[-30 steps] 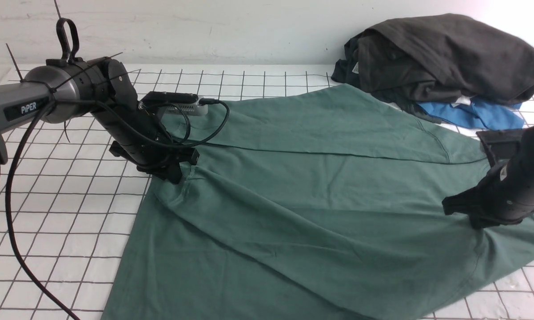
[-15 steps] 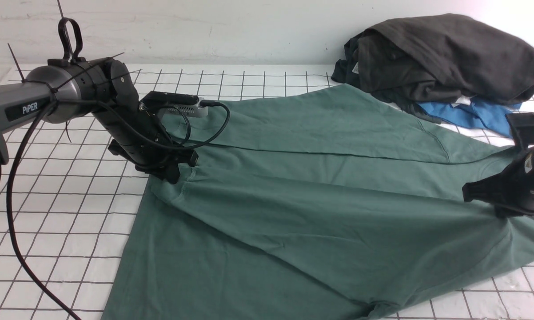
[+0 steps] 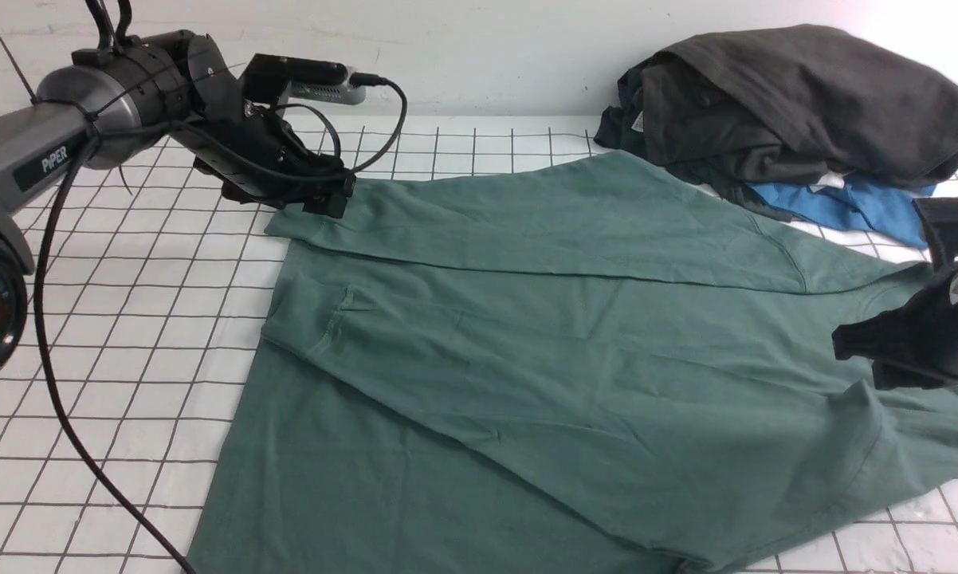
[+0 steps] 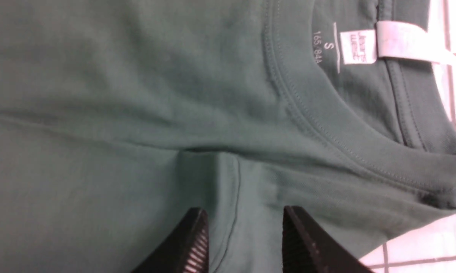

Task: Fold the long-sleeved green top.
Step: Use the left arm to clamp the cuff farthest from it

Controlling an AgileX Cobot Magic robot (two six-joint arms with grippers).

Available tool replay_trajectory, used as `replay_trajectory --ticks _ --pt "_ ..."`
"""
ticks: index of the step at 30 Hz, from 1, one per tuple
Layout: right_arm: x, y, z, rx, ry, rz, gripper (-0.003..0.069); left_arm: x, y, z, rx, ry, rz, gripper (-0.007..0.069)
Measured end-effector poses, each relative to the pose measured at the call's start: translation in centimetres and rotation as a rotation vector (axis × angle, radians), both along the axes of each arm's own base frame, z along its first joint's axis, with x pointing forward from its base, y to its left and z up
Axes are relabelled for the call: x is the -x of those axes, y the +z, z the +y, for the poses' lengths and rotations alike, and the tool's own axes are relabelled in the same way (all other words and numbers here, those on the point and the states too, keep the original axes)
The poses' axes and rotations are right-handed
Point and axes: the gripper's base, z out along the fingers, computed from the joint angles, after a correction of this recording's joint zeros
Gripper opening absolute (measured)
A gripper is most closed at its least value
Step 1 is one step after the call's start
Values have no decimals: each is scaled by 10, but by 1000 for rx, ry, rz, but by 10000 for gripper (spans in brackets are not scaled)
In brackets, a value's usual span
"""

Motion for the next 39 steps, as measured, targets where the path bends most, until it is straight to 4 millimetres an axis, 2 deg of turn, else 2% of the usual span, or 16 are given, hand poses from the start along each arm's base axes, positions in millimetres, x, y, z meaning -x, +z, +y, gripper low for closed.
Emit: replay_trajectory --ticks 4,5,7,11,16,20,23,24,25,26,29,32,33,34,36,39 --pt "2 -1 5 -43 26 21 266 -19 -28 6 32 75 29 526" --pt "2 -1 5 -48 29 22 266 -20 -30 7 34 82 32 526" --pt "2 -1 7 -68 45 28 266 -27 -46 7 44 110 58 498" --pt "3 -1 10 -91 56 33 266 -31 -42 9 30 129 43 454" --pt "3 -2 10 -90 61 35 266 -29 -40 18 22 165 75 454" --pt "3 -2 10 -95 59 35 265 -30 -50 28 24 190 111 430" --pt "2 -1 10 -99 58 30 260 -30 -49 29 25 191 109 353" --pt "2 -1 11 -103 57 28 251 -30 -48 28 29 189 110 270" --pt "2 -1 11 -104 58 28 246 -30 -48 26 28 183 111 220" --pt "2 -1 11 -105 59 30 239 -30 -45 25 25 174 112 141" --pt "3 -2 11 -98 75 38 230 -28 -32 19 15 151 114 26" --pt "4 0 11 -91 90 40 225 -23 0 13 8 122 99 -2" --pt "4 0 11 -91 90 41 225 -22 3 12 8 119 99 -4" --pt "5 3 11 -90 95 29 225 -13 32 8 -3 89 97 -8" --pt "7 10 10 -90 99 8 225 2 62 0 -28 36 119 -8" --pt "11 20 10 -84 108 -27 223 18 85 -9 -80 -28 134 -8"
